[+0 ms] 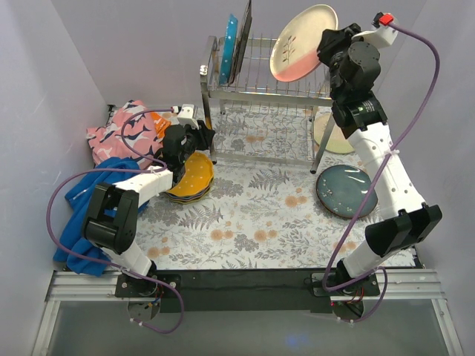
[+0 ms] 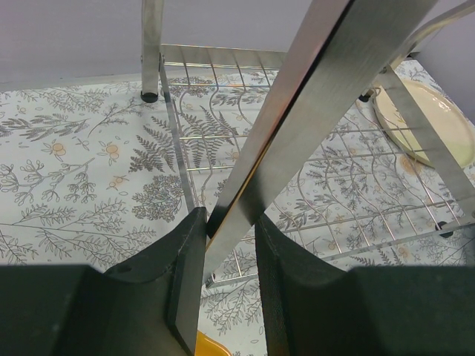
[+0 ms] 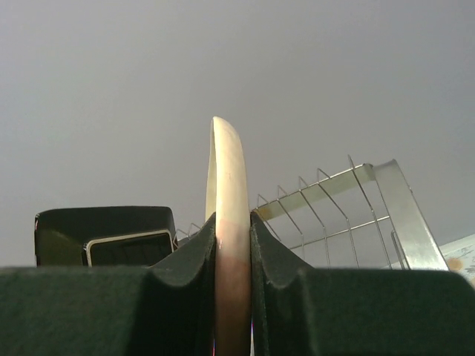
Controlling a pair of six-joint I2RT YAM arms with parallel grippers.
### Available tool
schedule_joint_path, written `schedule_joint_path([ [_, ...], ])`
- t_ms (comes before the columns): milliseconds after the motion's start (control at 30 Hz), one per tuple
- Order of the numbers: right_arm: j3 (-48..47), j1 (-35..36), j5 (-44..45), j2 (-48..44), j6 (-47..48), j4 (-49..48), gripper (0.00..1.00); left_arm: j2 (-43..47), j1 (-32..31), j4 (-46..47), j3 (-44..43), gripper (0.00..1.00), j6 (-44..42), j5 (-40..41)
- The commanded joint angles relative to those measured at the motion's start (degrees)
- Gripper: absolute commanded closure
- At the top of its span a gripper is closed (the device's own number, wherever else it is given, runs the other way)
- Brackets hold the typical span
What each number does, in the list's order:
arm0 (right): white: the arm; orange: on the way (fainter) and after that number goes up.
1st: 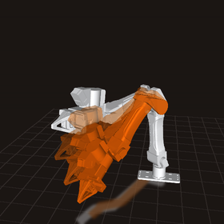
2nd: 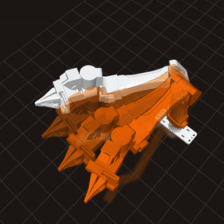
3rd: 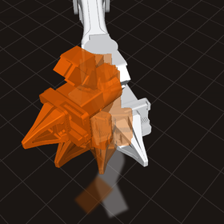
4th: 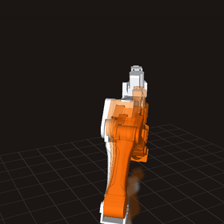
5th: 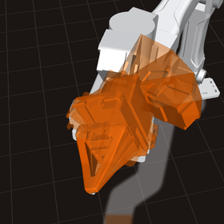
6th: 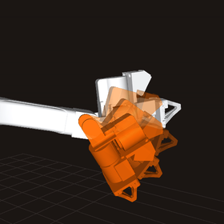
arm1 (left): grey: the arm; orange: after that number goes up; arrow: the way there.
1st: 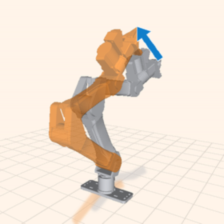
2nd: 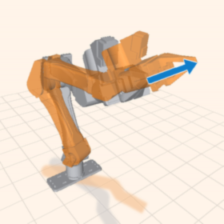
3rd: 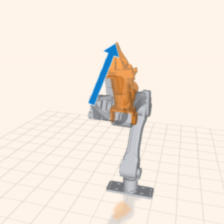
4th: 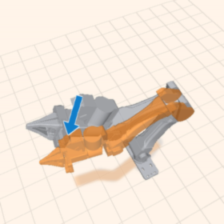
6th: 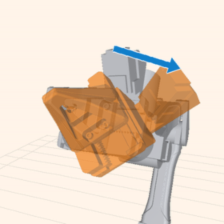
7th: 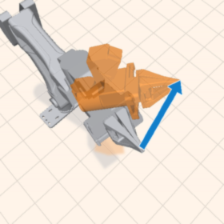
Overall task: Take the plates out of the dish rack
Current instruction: Unload the plate from the dish rack.
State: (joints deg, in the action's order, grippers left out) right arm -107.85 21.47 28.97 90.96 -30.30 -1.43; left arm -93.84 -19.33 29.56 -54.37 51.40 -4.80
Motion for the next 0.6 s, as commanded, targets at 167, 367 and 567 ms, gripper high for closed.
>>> schedule_joint_path([
  [167,0.54,-6.35,-11.83,-4.30,-15.66,-7.26,0.99,-0.99,1.67,-4.42,-1.44,1.00,0.11,5.24],
  [367,3.43,-10.22,-17.01,-5.70,-21.89,-9.63,0.99,-0.90,1.58,-4.42,-1.62,1.00,0.11,5.15],
  [567,7.92,-14.44,-21.33,-7.46,-27.17,-17.20,0.99,-1.25,1.58,-4.51,-1.62,1.00,0.20,4.89],
])
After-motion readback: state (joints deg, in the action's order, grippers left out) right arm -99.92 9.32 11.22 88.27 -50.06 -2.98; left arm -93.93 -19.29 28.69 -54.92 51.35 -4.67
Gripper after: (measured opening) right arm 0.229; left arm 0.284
